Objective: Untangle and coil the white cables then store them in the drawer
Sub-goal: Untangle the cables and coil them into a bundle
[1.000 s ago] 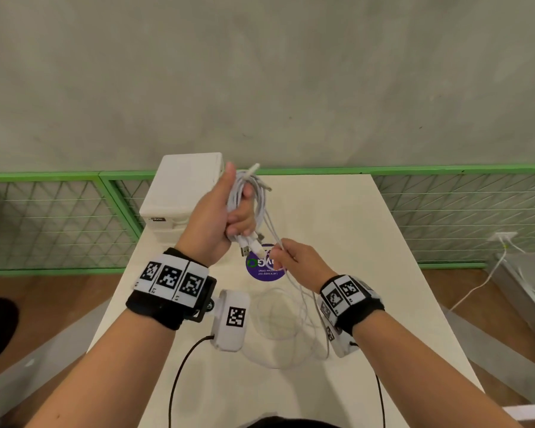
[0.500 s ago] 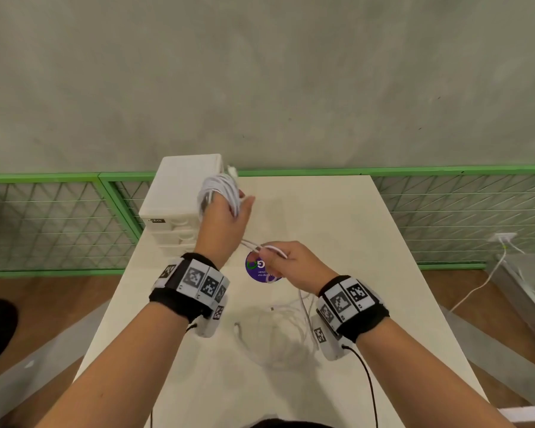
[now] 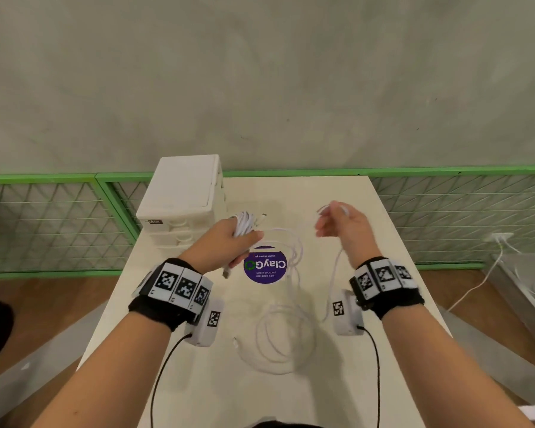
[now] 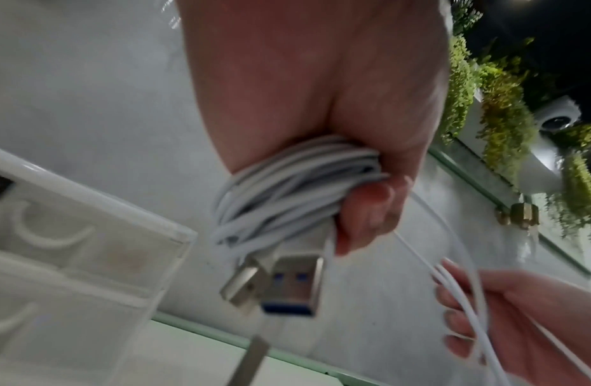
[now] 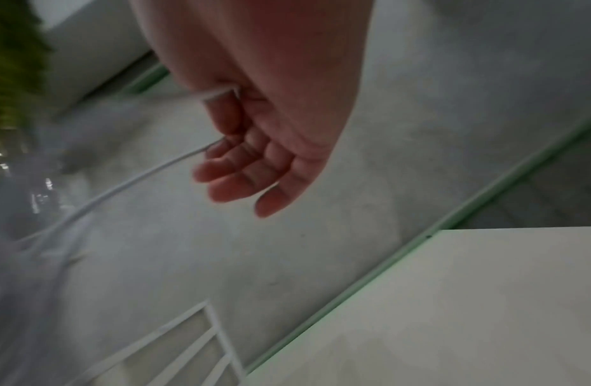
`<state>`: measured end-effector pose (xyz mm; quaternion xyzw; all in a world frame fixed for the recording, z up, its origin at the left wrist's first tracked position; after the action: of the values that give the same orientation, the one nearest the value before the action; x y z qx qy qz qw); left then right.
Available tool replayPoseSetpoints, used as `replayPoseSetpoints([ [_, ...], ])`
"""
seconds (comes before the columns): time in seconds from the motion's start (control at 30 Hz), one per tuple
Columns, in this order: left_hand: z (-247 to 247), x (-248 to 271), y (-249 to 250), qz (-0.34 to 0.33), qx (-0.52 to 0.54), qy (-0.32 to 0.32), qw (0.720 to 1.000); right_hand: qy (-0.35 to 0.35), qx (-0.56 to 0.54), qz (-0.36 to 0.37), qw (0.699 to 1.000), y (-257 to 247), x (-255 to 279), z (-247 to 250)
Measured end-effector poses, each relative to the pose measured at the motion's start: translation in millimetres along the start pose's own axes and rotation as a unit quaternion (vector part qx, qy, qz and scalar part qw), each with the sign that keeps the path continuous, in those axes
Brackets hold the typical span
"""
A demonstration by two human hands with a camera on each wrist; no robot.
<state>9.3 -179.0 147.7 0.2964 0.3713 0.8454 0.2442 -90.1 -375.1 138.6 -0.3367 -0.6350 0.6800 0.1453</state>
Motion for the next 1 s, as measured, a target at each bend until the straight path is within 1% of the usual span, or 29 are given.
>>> replayPoseSetpoints([
  [0.07,19,-1,-18,0.028,0.040,0.055,0.997,0.109,0.035,-0.012,0.993,12,-4,51],
  [0.1,29,-1,-26,0.040,0.067,0.089,0.993,0.144,0.068,-0.023,0.987,20,-2,73],
  [0.13,39,0,-33,0.048,0.094,0.124,0.987,0.166,0.108,-0.041,0.979,32,0,91],
  [0.17,48,1,-39,0.052,0.115,0.156,0.980,0.173,0.150,-0.064,0.971,44,2,104],
  [0.2,55,2,-42,0.055,0.129,0.180,0.974,0.164,0.197,-0.092,0.962,56,5,112],
  [0.23,58,3,-45,0.056,0.138,0.195,0.969,0.141,0.245,-0.124,0.951,69,7,115],
  [0.3,57,3,-44,0.058,0.142,0.204,0.967,0.075,0.343,-0.185,0.918,87,15,111],
  [0.33,54,3,-43,0.058,0.134,0.205,0.968,0.052,0.372,-0.191,0.907,86,18,103],
  [0.37,51,1,-41,0.058,0.120,0.207,0.969,0.041,0.378,-0.173,0.909,77,20,92],
  [0.4,49,1,-38,0.055,0.102,0.210,0.971,0.028,0.360,-0.137,0.922,62,20,76],
  [0.43,45,0,-35,0.051,0.080,0.213,0.973,0.003,0.314,-0.095,0.945,46,20,55],
  [0.47,42,-1,-32,0.046,0.053,0.217,0.974,-0.042,0.246,-0.069,0.966,31,22,30],
  [0.5,39,-1,-27,0.040,0.028,0.223,0.974,-0.108,0.180,-0.062,0.976,18,26,-1],
  [0.53,36,0,-21,0.030,0.008,0.231,0.972,-0.177,0.139,-0.060,0.973,8,33,-29],
  [0.57,35,1,-15,0.020,-0.008,0.241,0.970,-0.232,0.121,-0.056,0.964,3,39,-53],
  [0.6,33,3,-8,0.010,-0.022,0.251,0.968,-0.264,0.112,-0.051,0.957,2,45,-71],
  [0.63,33,5,-1,0.000,-0.035,0.260,0.965,-0.274,0.101,-0.046,0.955,1,48,-84],
  [0.7,34,8,7,-0.018,-0.058,0.270,0.961,-0.256,0.058,-0.038,0.964,3,49,-95],
  [0.77,36,9,7,-0.017,-0.079,0.258,0.963,-0.221,0.028,-0.024,0.975,-3,45,-90],
  [0.8,36,8,3,-0.007,-0.086,0.237,0.968,-0.199,0.034,-0.015,0.979,-9,40,-82],
  [0.83,33,6,-5,0.011,-0.087,0.203,0.975,-0.175,0.045,-0.002,0.983,-12,32,-73],
  [0.87,26,4,-14,0.031,-0.077,0.156,0.984,-0.157,0.052,0.014,0.986,-17,25,-65],
  [0.93,8,5,-27,0.051,-0.017,0.047,0.997,-0.145,0.059,0.044,0.987,-25,13,-56],
  [1.0,-12,10,-29,0.048,0.036,-0.045,0.997,-0.139,0.065,0.074,0.985,-30,6,-53],
])
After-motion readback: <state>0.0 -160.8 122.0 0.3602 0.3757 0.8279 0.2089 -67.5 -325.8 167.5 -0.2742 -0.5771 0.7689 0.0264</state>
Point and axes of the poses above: each hand's wrist, its own x-axis away from the middle knuckle, its own z-axis out of the back of the hand, y = z × x, the point moved 9 cm from there along -x, towards the middle knuckle, and after that the axes turned 13 degrees about z, right-handed, at the moved point
